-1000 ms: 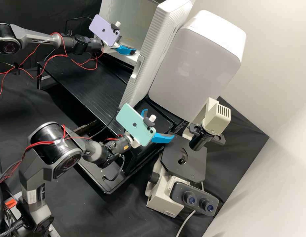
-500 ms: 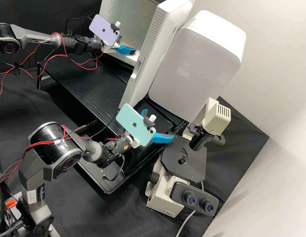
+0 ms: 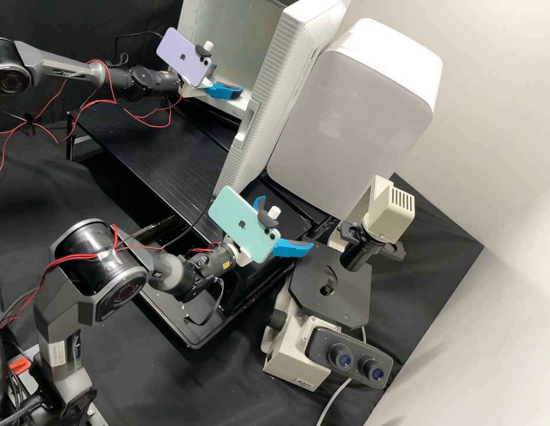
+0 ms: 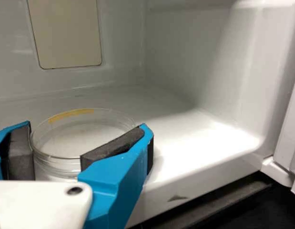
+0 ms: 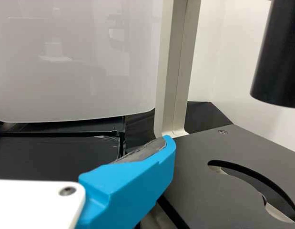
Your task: Take the petri dish out of the incubator
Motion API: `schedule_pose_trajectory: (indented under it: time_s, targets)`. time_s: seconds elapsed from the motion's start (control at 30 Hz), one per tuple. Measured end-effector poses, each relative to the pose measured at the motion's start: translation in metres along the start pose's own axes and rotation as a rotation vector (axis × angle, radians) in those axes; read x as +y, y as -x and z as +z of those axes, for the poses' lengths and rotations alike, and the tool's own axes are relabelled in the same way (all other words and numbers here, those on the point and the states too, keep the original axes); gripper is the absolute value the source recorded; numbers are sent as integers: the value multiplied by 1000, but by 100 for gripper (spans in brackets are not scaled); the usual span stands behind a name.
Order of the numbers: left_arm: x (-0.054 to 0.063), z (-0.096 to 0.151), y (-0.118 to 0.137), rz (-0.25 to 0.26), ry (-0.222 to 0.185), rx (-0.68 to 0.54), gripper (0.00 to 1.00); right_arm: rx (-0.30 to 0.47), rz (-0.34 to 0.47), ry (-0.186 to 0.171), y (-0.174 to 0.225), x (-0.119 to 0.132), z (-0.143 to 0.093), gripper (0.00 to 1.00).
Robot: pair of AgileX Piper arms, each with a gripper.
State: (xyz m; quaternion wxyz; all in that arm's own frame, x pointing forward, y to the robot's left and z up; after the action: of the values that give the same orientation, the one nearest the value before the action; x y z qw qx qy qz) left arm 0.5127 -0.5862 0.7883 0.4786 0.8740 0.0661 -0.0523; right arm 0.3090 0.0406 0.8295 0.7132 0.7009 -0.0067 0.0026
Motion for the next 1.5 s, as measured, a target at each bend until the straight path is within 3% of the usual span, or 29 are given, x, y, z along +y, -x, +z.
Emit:
schedule_pose_trajectory:
  time_s: [0.1, 0.17, 0.2, 0.47, 0.63, 0.8, 1.2, 1.33, 1.5]
  targets:
    - [-2, 3, 9, 21, -13, -19, 0, 0, 0, 0, 0, 0, 0, 100]
    - [-5, 7, 16, 25, -59, -54, 0, 0, 0, 0, 0, 0, 0, 100]
    - [-6, 8, 21, 27, -59, -70, 0, 0, 0, 0, 0, 0, 0, 100]
    - [-17, 19, 61, -26, -146, -208, 0, 0, 0, 0, 0, 0, 0, 100]
    - [-22, 18, 88, -47, -161, -256, 0, 0, 0, 0, 0, 0, 0, 100]
    - [-28, 14, 112, -46, -137, -294, 0, 0, 0, 0, 0, 0, 0, 100]
    - [-45, 7, 173, -32, -144, -412, 0, 0, 0, 0, 0, 0, 0, 100]
    - [-51, 2, 189, -47, -106, -425, 0, 0, 0, 0, 0, 0, 0, 100]
    - [-58, -1, 200, -58, -93, -436, 0, 0, 0, 0, 0, 0, 0, 100]
